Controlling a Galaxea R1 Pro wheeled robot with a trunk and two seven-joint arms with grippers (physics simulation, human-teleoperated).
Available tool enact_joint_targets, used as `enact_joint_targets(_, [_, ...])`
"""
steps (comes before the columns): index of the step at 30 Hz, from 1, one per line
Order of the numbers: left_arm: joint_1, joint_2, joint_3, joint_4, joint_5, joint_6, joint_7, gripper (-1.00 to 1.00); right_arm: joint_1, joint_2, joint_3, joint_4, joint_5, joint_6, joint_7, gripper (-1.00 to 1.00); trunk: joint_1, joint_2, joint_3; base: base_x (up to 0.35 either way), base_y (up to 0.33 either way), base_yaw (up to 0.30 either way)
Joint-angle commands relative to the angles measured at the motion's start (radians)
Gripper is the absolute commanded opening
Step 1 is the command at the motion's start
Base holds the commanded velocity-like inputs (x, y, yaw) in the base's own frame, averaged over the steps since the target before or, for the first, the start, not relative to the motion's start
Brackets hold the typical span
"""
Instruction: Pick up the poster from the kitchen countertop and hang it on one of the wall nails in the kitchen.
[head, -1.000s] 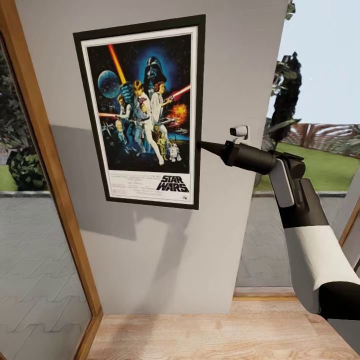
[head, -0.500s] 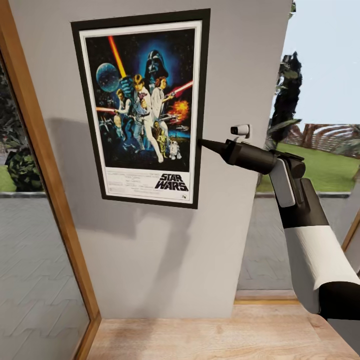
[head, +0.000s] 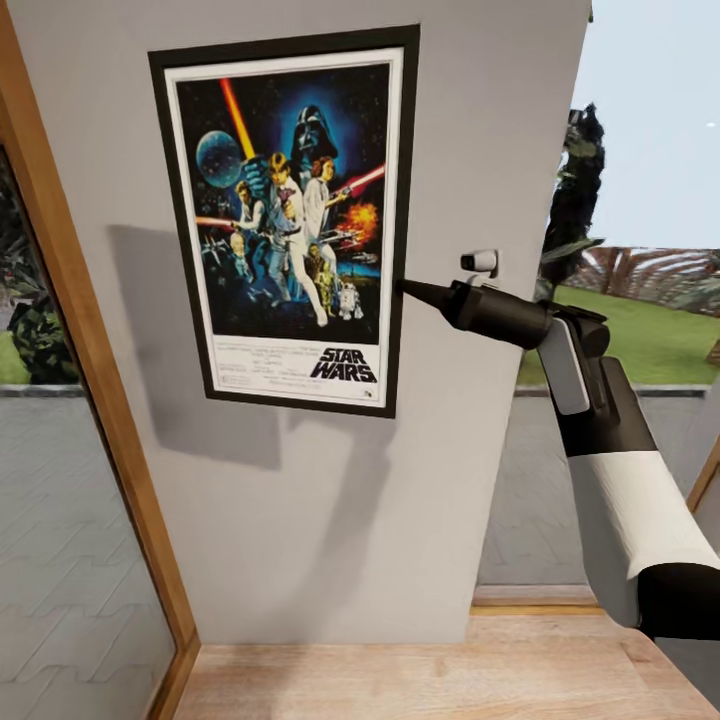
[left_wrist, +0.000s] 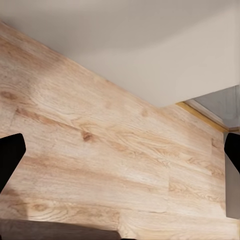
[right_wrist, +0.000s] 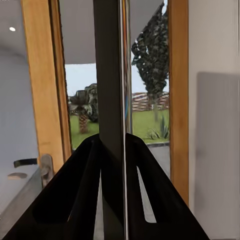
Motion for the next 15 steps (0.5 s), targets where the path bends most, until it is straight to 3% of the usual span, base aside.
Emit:
enact_joint_targets(1, [0.000,0.000,-0.008,0.001,0.004,-0.009,-0.001,1.00,0.000,-0.001,0.001,0.004,-0.008,0.008,-0.001,-1.00,0.000,-0.001,0.000,0.013,0.000,0.000])
enact_joint_targets(15, [0.000,0.000,-0.008,0.001,0.004,-0.009,-0.001,1.00,0.000,-0.001,0.001,0.019,-0.008,0.008,-0.001,-1.00,0.000,-0.001,0.000,0.141,0.000,0.000])
